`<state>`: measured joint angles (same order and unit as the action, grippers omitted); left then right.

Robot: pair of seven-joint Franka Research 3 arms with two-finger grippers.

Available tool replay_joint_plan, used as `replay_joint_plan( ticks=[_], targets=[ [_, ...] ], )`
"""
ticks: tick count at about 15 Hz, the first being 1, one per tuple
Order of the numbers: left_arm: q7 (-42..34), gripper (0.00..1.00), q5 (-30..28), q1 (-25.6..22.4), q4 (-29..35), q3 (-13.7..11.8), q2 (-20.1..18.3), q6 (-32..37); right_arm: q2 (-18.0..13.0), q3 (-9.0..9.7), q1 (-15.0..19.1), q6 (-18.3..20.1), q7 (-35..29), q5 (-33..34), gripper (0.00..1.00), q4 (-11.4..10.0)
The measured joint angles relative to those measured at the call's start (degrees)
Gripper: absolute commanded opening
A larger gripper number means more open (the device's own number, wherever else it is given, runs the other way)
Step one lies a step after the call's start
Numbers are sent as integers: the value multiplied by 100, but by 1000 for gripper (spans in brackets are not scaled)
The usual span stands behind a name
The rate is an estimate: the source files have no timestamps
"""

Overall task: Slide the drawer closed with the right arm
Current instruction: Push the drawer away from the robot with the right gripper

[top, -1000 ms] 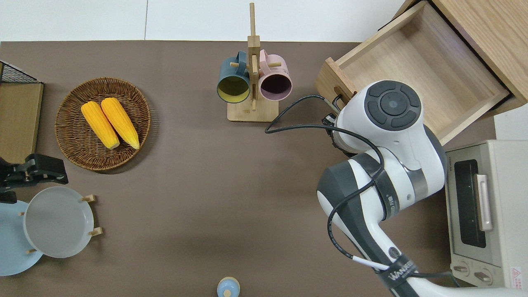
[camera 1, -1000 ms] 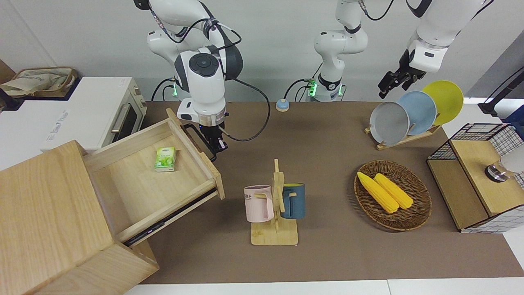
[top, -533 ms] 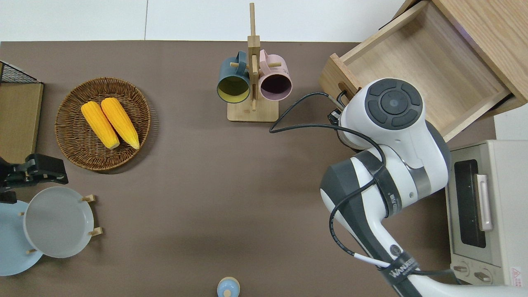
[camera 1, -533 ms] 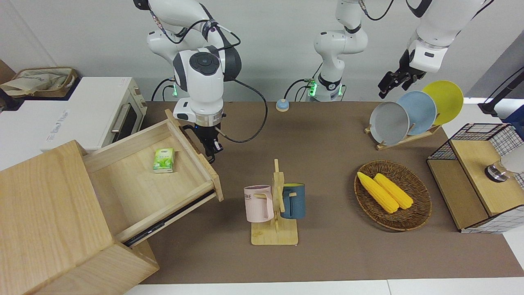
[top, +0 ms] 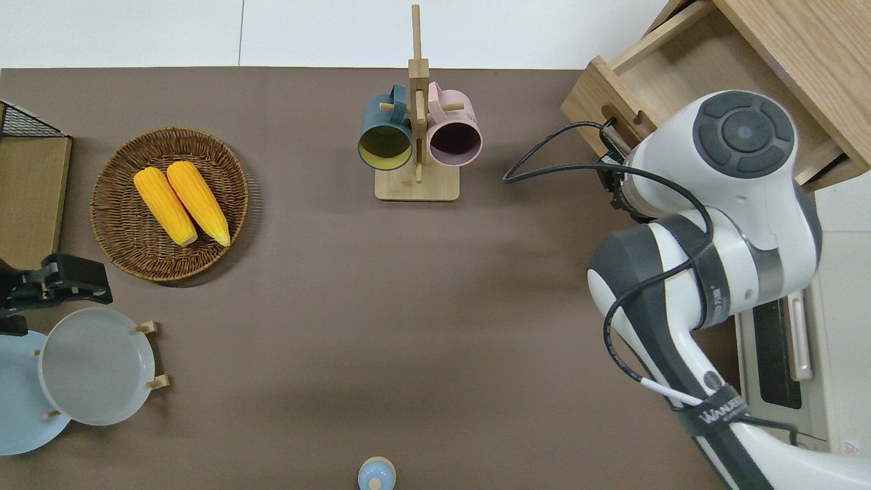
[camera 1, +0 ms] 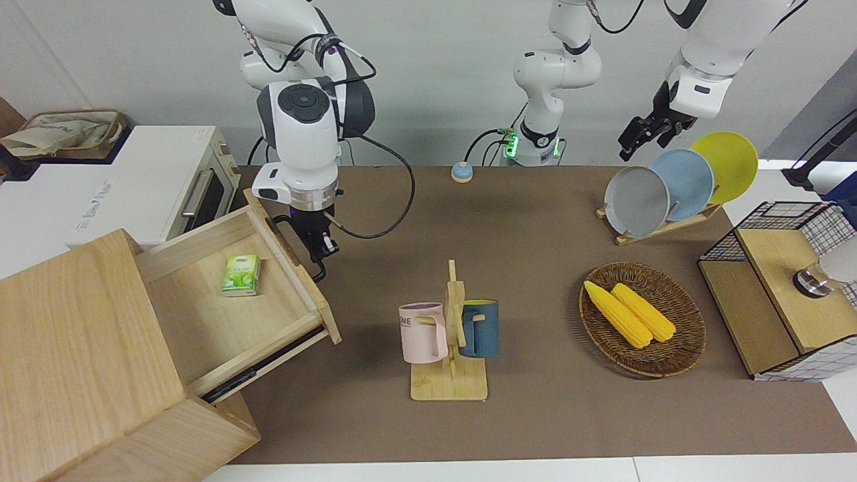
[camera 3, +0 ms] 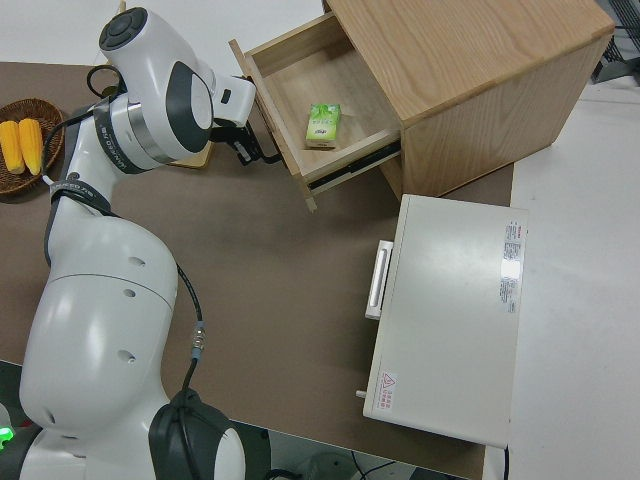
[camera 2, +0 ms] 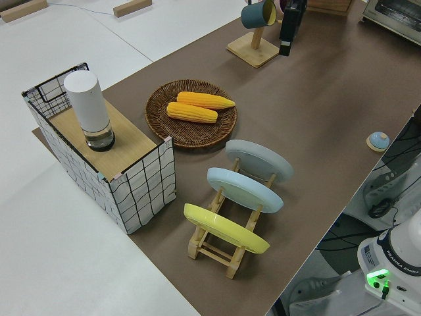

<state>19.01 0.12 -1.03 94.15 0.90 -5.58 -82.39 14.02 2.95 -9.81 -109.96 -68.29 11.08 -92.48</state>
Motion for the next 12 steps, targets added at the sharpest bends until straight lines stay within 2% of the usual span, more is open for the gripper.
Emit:
replay_joint_plan(
  ticks=[6,12],
  targets=[
    [0,993,0,0,0,0,0,0,35,-389,97,-121,797,-145,0,45],
    [0,993,0,0,0,0,0,0,165,-837,289,-545,1620,-464,0,97]
  ],
)
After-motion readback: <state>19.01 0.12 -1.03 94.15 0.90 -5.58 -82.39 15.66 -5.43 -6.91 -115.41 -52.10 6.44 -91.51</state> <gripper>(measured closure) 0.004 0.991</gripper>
